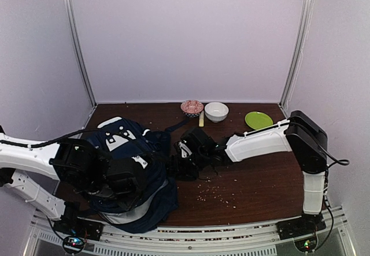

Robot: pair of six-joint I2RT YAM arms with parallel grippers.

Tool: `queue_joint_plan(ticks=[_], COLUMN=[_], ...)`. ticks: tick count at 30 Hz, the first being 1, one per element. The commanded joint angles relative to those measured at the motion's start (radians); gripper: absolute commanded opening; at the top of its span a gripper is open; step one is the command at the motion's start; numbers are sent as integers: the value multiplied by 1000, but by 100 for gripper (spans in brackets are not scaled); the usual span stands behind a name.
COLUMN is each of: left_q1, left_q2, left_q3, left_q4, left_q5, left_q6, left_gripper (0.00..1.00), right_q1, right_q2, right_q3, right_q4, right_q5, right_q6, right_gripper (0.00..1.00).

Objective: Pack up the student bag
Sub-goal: Adjust the student bag at the center of the board.

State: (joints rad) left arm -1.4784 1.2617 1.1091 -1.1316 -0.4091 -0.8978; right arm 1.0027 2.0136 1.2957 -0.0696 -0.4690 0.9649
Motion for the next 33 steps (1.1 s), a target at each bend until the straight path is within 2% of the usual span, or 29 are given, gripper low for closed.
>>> queue_joint_plan(ticks=[1,5,7,9,11,18,19,24,27,29,31,33], left_q1=[-5,-5,-3,-1,3,72,94,211,310,394,468,517], left_q2=[51,74,90,113,133,89,72,-49,-127,-156,-155,-133], left_q3=[-47,-76,-82,-79,-71,5,14,60,48,17,-2,1], left_q4=[90,96,88,67,55,59,67,170,310,421,506,576], left_q5=[93,75,52,22,-2,-126,-140,-200,-169,-112,-46,14], left_q6=[51,60,66,72,83,169,188,303,390,444,477,506], left_gripper=[98,97,92,80,65,5,0,0,0,0,0,0], right_q1=[13,13,13,11,7,-13,-19,-48,-23,-26,-85,-156], right_q2=[36,29,16,-8,-31,-178,-209,-385,-546,-652,-746,-788], right_q3=[23,15,5,-5,-13,-52,-66,-130,-198,-298,-409,-494], right_q4=[1,8,14,14,5,-137,-156,-284,-307,-215,-105,10], right_q5=[-10,-11,-8,2,6,96,111,276,583,708,683,517], right_q6=[5,10,14,13,10,-87,-101,-212,-281,-289,-231,-176], right_gripper=[61,41,31,24,24,52,55,60,62,72,97,100])
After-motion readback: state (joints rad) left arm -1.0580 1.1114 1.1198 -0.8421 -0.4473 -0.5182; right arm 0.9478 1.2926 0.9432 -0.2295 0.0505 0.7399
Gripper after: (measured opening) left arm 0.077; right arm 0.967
